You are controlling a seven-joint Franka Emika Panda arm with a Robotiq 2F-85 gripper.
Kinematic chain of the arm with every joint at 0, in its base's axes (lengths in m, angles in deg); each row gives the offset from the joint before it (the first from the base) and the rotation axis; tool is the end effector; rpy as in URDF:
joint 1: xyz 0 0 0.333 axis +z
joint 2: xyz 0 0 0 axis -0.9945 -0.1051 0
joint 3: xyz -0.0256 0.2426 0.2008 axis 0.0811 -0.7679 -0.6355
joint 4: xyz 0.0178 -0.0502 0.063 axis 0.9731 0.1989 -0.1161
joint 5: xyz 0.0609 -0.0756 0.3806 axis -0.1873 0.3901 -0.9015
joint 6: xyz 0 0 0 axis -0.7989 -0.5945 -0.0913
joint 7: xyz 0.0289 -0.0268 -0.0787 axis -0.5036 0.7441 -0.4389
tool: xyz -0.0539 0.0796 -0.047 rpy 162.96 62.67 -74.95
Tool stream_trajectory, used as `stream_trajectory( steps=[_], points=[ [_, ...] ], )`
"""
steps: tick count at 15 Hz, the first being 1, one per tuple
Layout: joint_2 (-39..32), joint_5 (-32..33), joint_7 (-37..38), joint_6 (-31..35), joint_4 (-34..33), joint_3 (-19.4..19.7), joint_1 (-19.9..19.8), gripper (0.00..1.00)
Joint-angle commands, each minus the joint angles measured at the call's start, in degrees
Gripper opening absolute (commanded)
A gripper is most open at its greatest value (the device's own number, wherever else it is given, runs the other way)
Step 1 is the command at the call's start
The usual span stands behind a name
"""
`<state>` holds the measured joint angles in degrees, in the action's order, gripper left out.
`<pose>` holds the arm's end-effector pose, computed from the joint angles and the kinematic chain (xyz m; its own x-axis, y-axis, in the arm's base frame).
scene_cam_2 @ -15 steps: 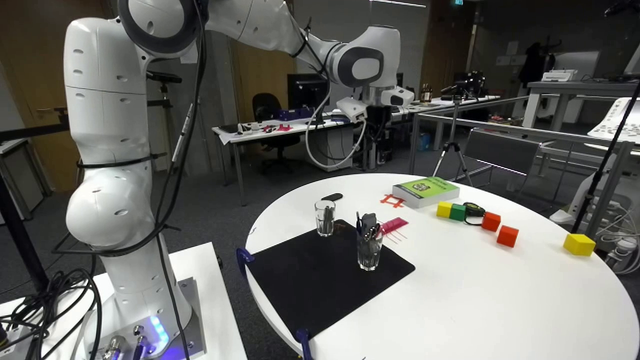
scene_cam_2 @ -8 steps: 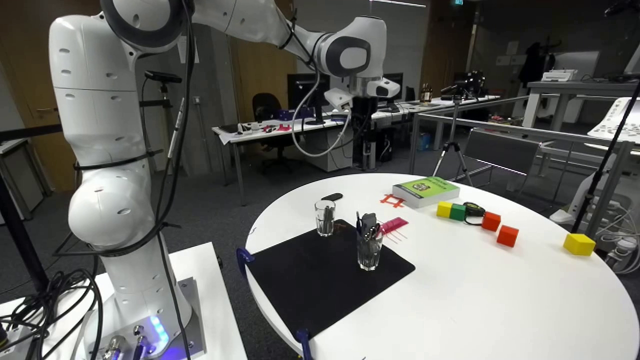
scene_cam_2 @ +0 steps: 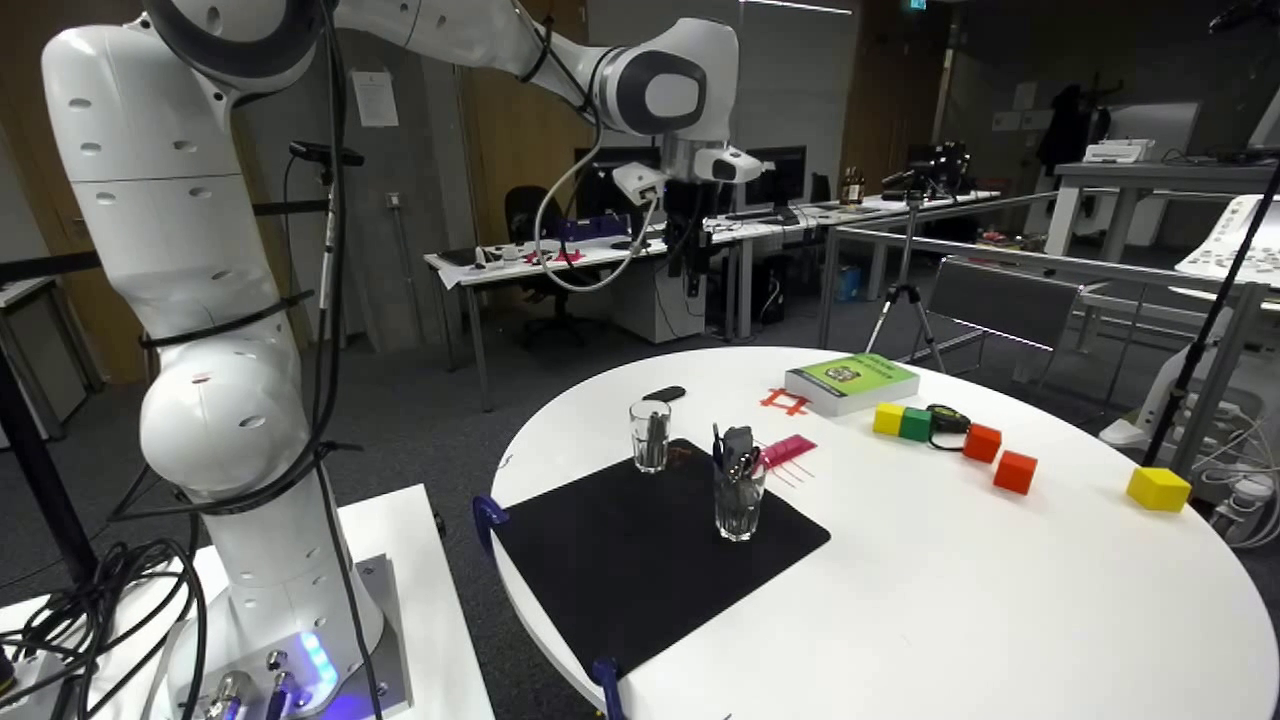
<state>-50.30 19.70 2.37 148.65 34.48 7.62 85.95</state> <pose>0.5591 0.0393 0.4951 0.9589 -0.2822 -0.0300 -0.2836 -0.9502 -0.1288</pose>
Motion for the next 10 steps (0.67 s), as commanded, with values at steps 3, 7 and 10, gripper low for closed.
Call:
stream_trajectory(
  steps=[3,7,10],
  points=[
    [5.7,4.3,3.6,-4.4,5.0,-1.4,0.4,1.0],
    [7.0,5.3,4.7,-4.1,6.7,-2.1,0.3,1.0],
    [4.6,4.2,2.9,-4.0,4.9,-1.9,0.1,1.0]
  ],
)
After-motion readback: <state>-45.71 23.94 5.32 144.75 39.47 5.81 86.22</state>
